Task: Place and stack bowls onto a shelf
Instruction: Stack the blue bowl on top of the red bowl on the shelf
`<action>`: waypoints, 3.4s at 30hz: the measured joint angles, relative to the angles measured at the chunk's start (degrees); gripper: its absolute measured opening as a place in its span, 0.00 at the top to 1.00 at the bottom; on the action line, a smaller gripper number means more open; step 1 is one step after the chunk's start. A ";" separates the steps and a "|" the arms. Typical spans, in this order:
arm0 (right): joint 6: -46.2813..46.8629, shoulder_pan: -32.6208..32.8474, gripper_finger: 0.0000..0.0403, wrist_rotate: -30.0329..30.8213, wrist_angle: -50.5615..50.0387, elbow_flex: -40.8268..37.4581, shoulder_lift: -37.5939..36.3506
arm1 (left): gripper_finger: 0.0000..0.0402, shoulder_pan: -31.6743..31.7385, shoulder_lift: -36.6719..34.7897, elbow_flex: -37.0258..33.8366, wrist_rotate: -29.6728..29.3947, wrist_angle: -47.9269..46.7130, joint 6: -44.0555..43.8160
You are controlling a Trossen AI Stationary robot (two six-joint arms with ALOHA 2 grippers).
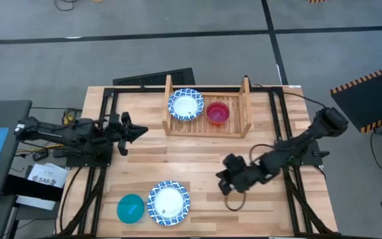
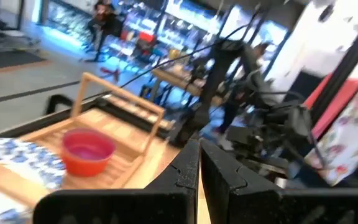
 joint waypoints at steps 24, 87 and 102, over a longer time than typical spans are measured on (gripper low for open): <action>-4.75 -1.98 0.88 11.25 18.39 -6.85 -6.10 | 0.86 -8.33 12.55 15.20 10.15 -25.88 -2.09; -7.19 -6.08 0.88 8.78 17.09 -6.94 -7.28 | 0.99 -42.05 48.05 15.48 18.44 -43.55 -50.71; -18.07 -5.58 0.88 5.21 18.57 -6.92 -19.51 | 1.00 -14.05 42.18 43.78 17.62 -64.69 -28.16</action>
